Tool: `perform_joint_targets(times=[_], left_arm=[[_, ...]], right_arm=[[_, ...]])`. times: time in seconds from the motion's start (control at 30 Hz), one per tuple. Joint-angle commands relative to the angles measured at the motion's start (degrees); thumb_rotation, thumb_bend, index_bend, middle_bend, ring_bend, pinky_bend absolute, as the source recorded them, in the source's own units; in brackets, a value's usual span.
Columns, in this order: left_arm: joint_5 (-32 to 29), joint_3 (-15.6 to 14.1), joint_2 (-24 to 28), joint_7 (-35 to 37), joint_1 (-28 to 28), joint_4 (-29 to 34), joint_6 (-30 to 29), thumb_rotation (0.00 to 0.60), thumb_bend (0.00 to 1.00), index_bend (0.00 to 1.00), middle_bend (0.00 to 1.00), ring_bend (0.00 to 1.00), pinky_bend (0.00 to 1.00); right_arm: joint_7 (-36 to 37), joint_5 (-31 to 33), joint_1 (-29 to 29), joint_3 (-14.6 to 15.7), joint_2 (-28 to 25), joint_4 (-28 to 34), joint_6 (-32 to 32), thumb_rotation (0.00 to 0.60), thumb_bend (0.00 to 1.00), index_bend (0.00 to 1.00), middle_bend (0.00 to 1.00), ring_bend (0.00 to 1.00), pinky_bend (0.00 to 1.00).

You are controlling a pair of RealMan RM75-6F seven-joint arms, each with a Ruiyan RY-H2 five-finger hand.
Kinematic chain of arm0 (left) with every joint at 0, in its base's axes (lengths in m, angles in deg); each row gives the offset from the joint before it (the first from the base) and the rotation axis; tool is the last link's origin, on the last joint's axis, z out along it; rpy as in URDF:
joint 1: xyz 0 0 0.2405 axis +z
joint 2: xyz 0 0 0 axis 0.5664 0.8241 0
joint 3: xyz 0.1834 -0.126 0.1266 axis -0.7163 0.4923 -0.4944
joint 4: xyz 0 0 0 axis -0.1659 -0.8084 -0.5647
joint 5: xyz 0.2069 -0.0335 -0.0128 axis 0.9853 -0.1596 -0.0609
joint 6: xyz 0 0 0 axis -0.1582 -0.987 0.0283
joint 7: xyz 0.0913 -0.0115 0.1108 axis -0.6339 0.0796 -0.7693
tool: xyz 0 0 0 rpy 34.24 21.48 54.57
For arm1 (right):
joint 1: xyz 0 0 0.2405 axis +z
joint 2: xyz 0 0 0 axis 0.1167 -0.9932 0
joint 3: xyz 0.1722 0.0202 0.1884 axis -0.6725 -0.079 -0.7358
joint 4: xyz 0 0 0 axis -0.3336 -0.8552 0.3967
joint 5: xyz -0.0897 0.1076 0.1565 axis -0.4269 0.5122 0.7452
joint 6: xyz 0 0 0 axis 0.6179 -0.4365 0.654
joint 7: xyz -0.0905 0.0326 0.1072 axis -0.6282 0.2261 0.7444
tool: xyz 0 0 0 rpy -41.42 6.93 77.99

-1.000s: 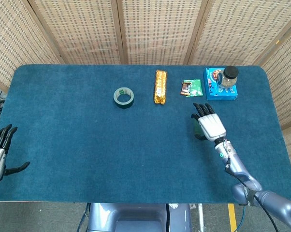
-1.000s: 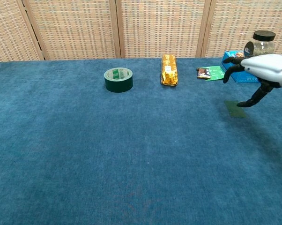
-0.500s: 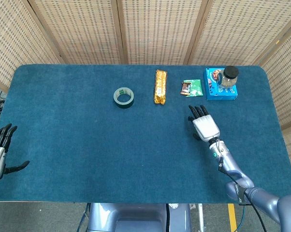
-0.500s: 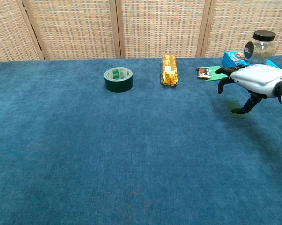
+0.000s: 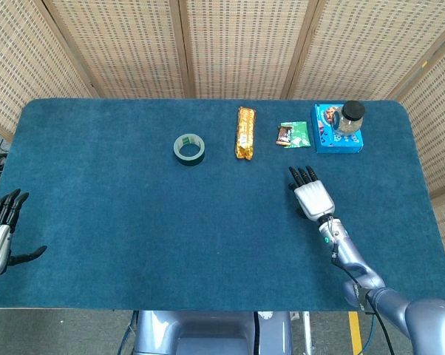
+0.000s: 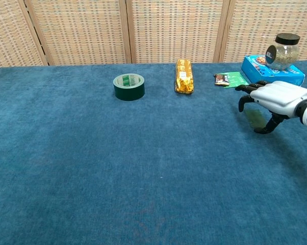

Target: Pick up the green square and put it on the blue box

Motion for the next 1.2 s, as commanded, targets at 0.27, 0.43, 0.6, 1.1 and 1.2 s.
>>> perform_joint_targets(times=[0.27,0.43,0.6,1.1,1.2], left_arm=[[0.1,-0.1,0.0,0.2,0.0,-0.1,0.0,0.600,0.00,0.00,0.00,0.00,0.00],[0.1,-0.1,0.0,0.2,-0.1,-0.1,0.2,0.600,0.00,0.00,0.00,0.00,0.00],[0.2,-0.2,0.0,0.2,-0.1,-0.2,0.2,0.600,0.00,0.00,0.00,0.00,0.00],[0.5,-0.3,-0.1,0.3,-0.1,-0.2,0.2,0.600,0.00,0.00,0.00,0.00,0.00],[0.5,-0.4,-0.1,0.3,-0.1,-0.2,0.2,0.600,0.00,0.00,0.00,0.00,0.00]], right_arm=[[0.3,-0.7,0.4,0.8,2.5,-5.2,-0.5,0.600,0.31,0.30,0.00,0.00,0.00],[0.0,-0.6,0.7,0.9,2.7,-6.2,0.4,0.600,0.31,0.30,0.00,0.00,0.00],[-1.0,0.1,1.1,0.8,2.7,-6.7,2.2,0.600,0.31,0.30,0.00,0.00,0.00],[-3.2,1.7,2.4,-1.3,4.4,-11.8,1.0,0.600,0.34,0.30,0.00,0.00,0.00],[-2.7,2.3,2.8,-2.5,3.9,-12.0,-0.2,0.600,0.33,0.30,0.00,0.00,0.00]])
